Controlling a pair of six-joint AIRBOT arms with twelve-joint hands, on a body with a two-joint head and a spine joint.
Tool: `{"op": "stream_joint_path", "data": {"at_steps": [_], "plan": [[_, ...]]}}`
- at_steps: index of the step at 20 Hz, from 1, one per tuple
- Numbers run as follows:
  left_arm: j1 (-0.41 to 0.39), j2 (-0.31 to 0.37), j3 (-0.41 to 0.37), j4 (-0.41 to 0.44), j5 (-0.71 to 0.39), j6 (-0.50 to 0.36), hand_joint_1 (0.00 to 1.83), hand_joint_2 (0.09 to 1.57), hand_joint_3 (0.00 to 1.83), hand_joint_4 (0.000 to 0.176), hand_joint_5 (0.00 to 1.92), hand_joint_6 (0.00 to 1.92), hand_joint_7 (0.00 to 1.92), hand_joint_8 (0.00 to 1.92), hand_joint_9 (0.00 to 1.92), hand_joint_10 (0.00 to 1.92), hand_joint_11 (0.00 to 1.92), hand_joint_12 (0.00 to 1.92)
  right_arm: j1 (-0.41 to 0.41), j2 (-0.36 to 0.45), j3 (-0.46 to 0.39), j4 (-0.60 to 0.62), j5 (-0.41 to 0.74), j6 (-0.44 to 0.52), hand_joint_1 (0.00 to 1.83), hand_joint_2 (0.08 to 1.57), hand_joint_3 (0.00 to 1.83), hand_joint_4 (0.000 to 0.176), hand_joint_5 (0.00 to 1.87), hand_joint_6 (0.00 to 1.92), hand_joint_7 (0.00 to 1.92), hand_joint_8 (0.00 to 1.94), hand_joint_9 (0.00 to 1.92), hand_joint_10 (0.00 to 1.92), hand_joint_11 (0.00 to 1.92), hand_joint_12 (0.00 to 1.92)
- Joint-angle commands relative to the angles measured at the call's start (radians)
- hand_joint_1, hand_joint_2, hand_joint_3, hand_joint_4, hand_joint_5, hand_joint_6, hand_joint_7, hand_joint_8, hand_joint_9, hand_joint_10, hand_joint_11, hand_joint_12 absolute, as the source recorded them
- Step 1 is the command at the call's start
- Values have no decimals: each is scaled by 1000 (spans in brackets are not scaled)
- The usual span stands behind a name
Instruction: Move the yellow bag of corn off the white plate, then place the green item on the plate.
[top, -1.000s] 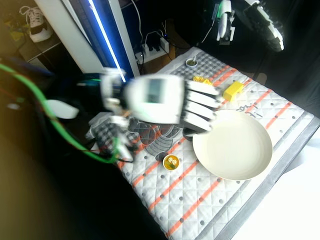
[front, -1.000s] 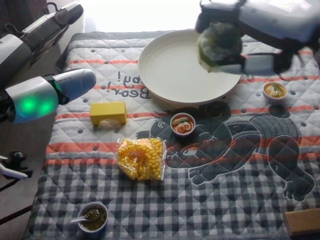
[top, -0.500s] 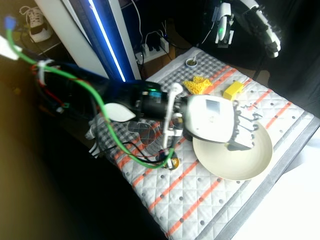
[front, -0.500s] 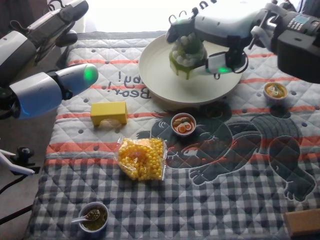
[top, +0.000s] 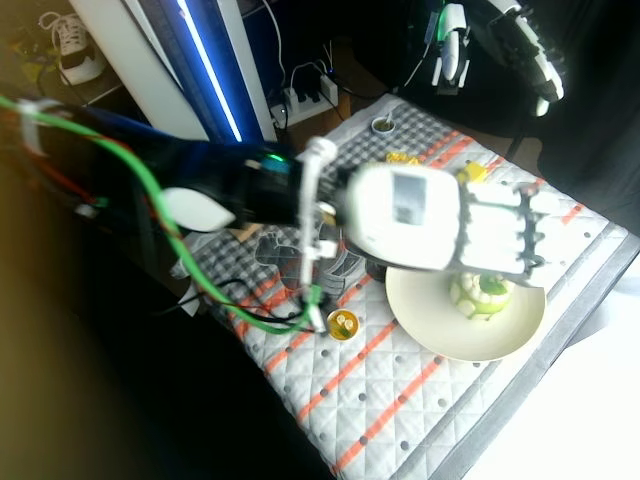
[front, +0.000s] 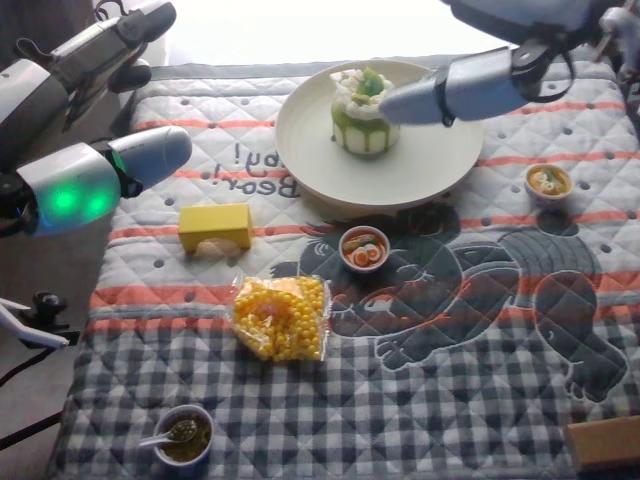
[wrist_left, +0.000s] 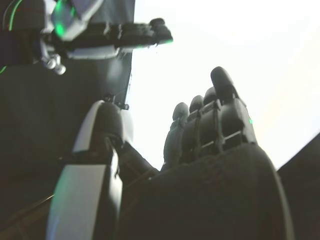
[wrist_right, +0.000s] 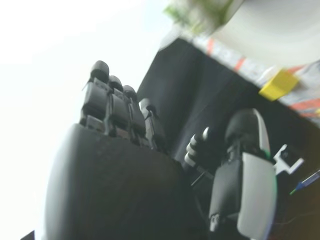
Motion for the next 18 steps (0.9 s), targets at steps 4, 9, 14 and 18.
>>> {"op": "stream_joint_path", "data": {"at_steps": [4,9,14,18], "plan": [[3,15,-10,6,-150,-13,783,1233,1,0,167,0,72,0,47,12,0,696,-37,139,-122,8,340,3,401,1177,8,75,0,0,0,0,80,17,0,666],[11,37,-31,-1,-242,-40,760,1255,6,23,79,17,1,0,0,0,0,58,-229,319,-281,97,600,-15,486,1258,6,35,0,0,0,0,25,9,0,608],[37,38,-26,-5,-320,-102,478,1213,0,109,0,0,0,0,0,0,0,0,-427,422,-385,227,820,-100,561,1186,0,66,0,0,0,0,0,0,0,6],[45,40,-16,-3,-359,-157,294,1163,0,176,0,0,0,0,0,0,0,0,-491,448,-400,265,882,-101,497,1167,0,83,0,0,0,0,0,0,0,0]]}}
